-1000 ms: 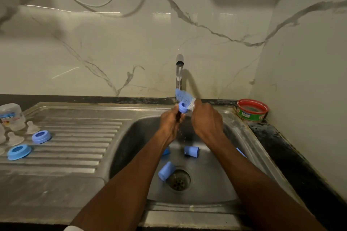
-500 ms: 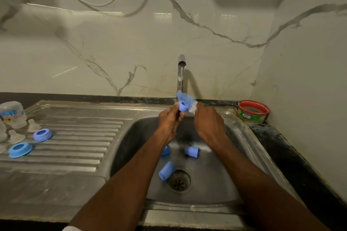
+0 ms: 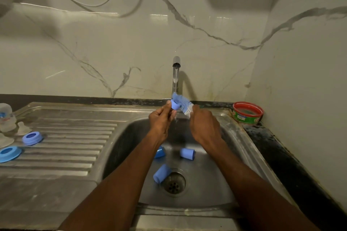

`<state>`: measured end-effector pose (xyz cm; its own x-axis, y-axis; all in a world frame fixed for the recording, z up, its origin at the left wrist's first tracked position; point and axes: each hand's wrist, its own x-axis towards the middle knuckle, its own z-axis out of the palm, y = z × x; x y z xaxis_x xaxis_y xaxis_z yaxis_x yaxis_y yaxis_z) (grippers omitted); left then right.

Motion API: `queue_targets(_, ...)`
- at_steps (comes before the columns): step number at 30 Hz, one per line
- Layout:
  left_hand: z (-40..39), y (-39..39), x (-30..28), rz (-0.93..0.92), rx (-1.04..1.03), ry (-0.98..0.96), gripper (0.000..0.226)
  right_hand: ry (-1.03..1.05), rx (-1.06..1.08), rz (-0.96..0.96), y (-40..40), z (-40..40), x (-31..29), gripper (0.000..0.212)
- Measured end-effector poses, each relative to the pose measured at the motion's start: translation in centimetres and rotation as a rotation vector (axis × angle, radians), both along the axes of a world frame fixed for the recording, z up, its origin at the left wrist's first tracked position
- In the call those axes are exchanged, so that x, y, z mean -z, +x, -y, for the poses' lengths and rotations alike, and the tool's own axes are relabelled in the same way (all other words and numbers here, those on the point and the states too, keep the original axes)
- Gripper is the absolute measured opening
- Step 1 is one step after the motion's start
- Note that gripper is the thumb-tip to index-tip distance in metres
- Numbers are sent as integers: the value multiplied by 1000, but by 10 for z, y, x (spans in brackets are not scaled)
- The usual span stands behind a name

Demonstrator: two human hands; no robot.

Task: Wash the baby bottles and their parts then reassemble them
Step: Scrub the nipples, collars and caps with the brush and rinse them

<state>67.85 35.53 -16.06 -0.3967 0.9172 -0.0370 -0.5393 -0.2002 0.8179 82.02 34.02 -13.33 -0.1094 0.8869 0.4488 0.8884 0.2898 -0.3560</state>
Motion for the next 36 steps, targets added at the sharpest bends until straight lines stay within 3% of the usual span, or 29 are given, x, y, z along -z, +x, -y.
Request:
queue_targets(3, 5, -4, 2, -111, -41, -47, 17, 16, -60, 38, 0, 6, 6, 27)
queue_targets(9, 15, 8, 7, -392, 128, 81, 17, 27, -33, 89, -5, 0, -1, 29)
queue_targets(15, 4, -3, 15, -573, -43, 33, 14, -16, -40, 116, -5, 7, 4, 28)
queue_targets(21, 11, 2, 15, -880, -29, 180, 16, 23, 5, 72, -3, 1, -2, 28)
queue_targets(25, 5, -7, 13, -672, -184, 19, 10, -5, 0, 64, -6, 4, 1, 33)
queue_targets(28, 3, -7, 14, -472, -85, 20, 14, 10, 2, 72, -11, 7, 8, 34)
queue_targets(32, 13, 8, 13, -480, 129, 107, 19, 39, 8, 72, -13, 3, 0, 34)
queue_targets(36, 12, 5, 7, -410, 52, 67, 17, 61, 27, 134, -7, 2, -1, 34)
